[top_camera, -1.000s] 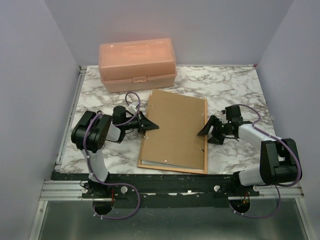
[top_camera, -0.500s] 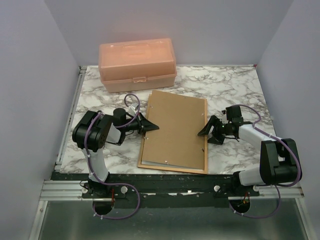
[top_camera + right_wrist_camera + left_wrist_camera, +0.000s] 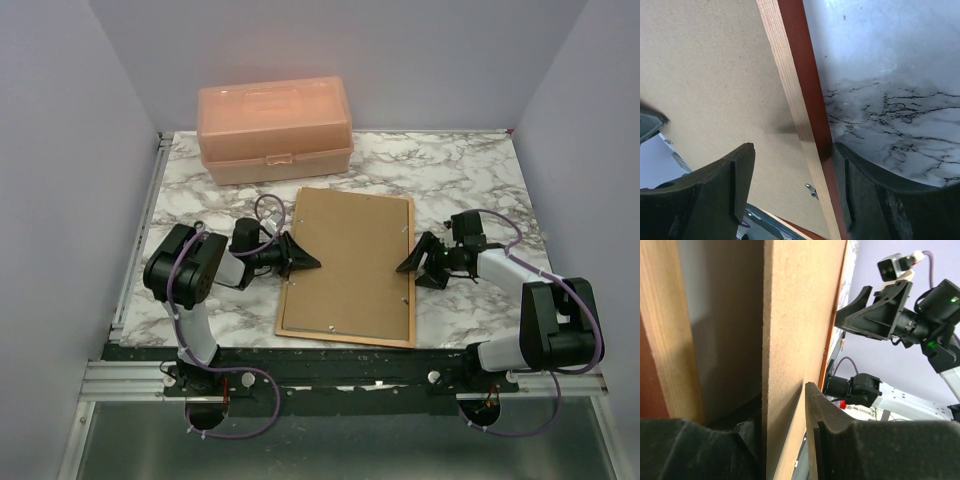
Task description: Put the photo into the frame
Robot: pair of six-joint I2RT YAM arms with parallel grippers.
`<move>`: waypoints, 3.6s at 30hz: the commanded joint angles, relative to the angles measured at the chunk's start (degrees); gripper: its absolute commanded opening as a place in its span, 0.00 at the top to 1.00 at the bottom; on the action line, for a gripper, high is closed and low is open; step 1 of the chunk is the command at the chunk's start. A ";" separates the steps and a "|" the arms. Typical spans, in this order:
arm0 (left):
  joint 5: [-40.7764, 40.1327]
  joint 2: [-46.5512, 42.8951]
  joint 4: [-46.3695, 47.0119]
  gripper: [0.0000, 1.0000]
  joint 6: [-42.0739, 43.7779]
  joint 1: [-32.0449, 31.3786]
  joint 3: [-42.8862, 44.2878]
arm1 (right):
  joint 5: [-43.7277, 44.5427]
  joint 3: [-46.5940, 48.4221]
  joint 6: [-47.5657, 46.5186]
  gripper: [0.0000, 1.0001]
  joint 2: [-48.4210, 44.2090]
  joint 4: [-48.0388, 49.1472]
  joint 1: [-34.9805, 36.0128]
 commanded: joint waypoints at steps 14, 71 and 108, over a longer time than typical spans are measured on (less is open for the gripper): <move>-4.07 -9.58 -30.28 1.00 16.43 -3.59 7.80 | 5.22 -0.53 -1.59 0.32 0.54 -1.65 0.11; -25.70 -7.25 -69.59 0.29 33.17 -13.66 25.77 | 12.53 -0.91 -1.76 0.55 4.44 -1.18 1.61; -58.66 -14.51 -91.82 0.01 36.31 -17.65 35.28 | 26.78 2.34 2.18 0.95 8.79 -5.36 7.56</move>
